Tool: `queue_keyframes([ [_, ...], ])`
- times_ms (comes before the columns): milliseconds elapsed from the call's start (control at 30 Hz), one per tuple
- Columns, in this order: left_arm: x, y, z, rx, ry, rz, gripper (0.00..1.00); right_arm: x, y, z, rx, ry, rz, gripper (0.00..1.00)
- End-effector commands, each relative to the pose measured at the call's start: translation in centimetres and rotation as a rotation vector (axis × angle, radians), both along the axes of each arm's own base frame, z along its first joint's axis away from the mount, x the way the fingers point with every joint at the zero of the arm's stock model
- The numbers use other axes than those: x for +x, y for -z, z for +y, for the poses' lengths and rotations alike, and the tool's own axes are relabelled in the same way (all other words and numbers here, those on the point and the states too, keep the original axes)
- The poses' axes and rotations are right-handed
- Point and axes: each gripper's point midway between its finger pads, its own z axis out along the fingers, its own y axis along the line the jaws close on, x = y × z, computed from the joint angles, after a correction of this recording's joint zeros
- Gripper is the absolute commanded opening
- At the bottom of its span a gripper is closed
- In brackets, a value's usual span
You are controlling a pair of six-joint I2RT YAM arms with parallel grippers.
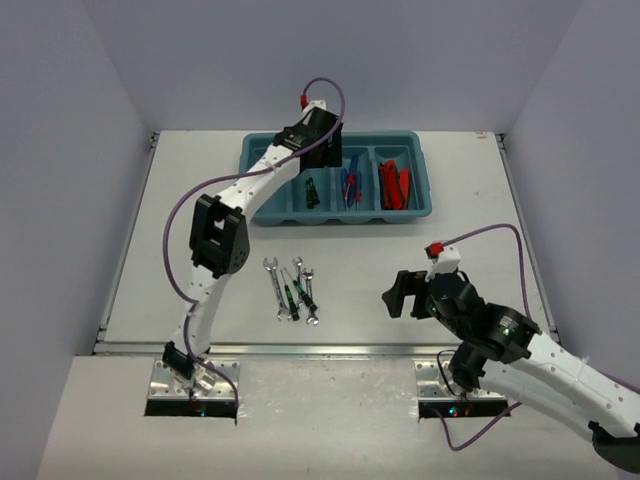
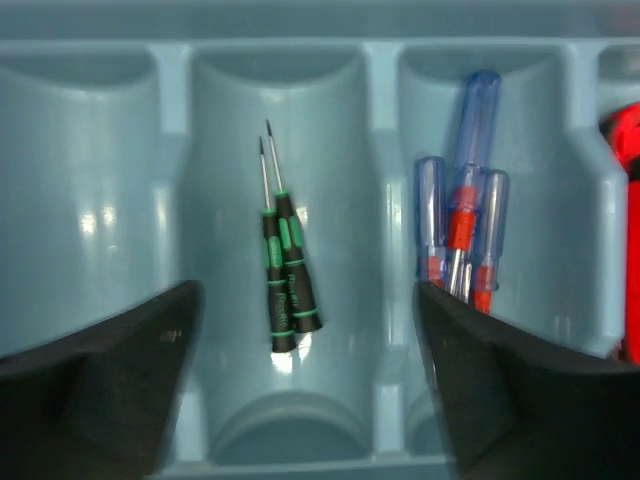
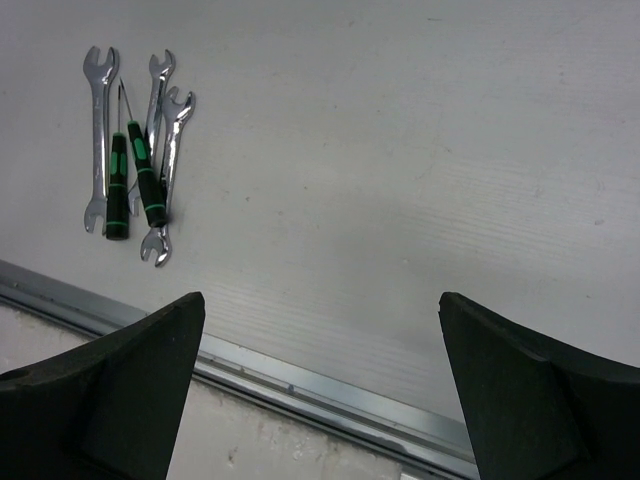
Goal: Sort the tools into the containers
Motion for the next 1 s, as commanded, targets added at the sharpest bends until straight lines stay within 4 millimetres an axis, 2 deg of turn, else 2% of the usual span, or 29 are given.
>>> queue_keyframes([
  [0,-4.4,-12.2,1.8,-0.091,-0.033,-0.177,1.00,0.4,-0.1,2.5,0.018,-0.073,0.024,0.99],
  [33,-6.2,-13.7,1.9,-0.109,-0.026,-0.202,1.00,0.5,0.6,3.2,0.002,-0.092,0.053,0.99],
  [100,-12.6,-16.0,2.7,-0.155,0.007,-0.260,1.00,0.9,0.9,5.2,0.006,-0.133,0.090,0.99],
  [133,-14.5,-19.6,2.7,-0.223,0.025,-0.346,1.00,1.0,1.8,5.5,-0.022,-0.136,0.121,0.98],
  [167,-17.5,-20.9,3.1,-0.292,0.057,-0.395,1.00,1.5,2.0,6.7,-0.039,-0.154,0.151,0.96],
  [200,-18.6,-18.6,3.3,-0.290,0.069,-0.373,1.00,1.6,2.9,7.4,-0.063,-0.170,0.192,0.95],
  [233,-20.7,-17.9,4.0,-0.315,0.096,-0.368,1.00,1.9,3.3,8.5,-0.087,-0.190,0.222,0.91],
  [267,-23.8,-18.1,5.1,-0.370,0.138,-0.386,1.00,2.6,3.3,10.0,-0.107,-0.213,0.245,0.85],
  [300,-24.6,-16.0,5.4,-0.351,0.143,-0.346,1.00,2.7,3.4,10.3,-0.116,-0.227,0.245,0.84],
  [333,-26.1,-16.4,6.6,-0.360,0.147,-0.360,1.00,3.0,4.0,11.6,-0.140,-0.250,0.272,0.76],
  [400,-29.2,-15.0,8.8,-0.343,0.156,-0.335,1.00,3.7,5.4,13.8,-0.190,-0.292,0.311,0.58],
  [433,-30.2,-14.8,9.2,-0.341,0.182,-0.332,1.00,4.0,5.8,14.8,-0.203,-0.309,0.325,0.52],
  [567,-32.7,-14.8,9.8,-0.330,0.302,-0.379,1.00,3.8,7.1,18.2,-0.241,-0.406,0.351,0.47],
  [633,-32.8,-13.4,10.8,-0.289,0.284,-0.383,1.00,3.9,7.0,20.4,-0.251,-0.478,0.359,0.45],
  [667,-32.9,-13.5,11.3,-0.283,0.265,-0.394,1.00,3.9,8.3,20.3,-0.285,-0.487,0.379,0.45],
  [733,-32.7,-11.5,12.2,-0.268,0.214,-0.389,1.00,4.5,9.6,21.1,-0.355,-0.512,0.409,0.41],
  [867,-33.3,-12.7,12.5,-0.303,0.221,-0.437,1.00,4.8,10.2,22.7,-0.377,-0.550,0.432,0.38],
  [967,-33.4,-12.5,12.6,-0.308,0.218,-0.440,1.00,4.8,10.9,23.0,-0.421,-0.552,0.444,0.34],
])
